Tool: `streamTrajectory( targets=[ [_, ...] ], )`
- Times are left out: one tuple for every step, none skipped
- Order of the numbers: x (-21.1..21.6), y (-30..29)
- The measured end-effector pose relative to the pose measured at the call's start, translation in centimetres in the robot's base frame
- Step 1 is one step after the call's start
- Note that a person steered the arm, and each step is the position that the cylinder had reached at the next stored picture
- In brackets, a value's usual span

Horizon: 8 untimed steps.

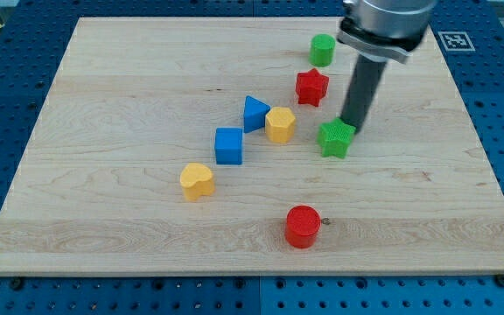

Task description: Place the green star on the right side of red circle

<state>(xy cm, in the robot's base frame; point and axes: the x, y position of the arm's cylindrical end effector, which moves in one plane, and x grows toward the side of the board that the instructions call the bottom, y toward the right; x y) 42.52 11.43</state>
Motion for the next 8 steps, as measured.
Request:
streamTrajectory(
  targets=[
    [-2.2,-3.0],
    [-2.9,-4.2],
    [-0.2,-2.6],
    [4.0,0.4],
    [7.9,1.7],
    [7.1,1.9],
    [6.3,2.8],
    [9.0,3.3]
  ],
)
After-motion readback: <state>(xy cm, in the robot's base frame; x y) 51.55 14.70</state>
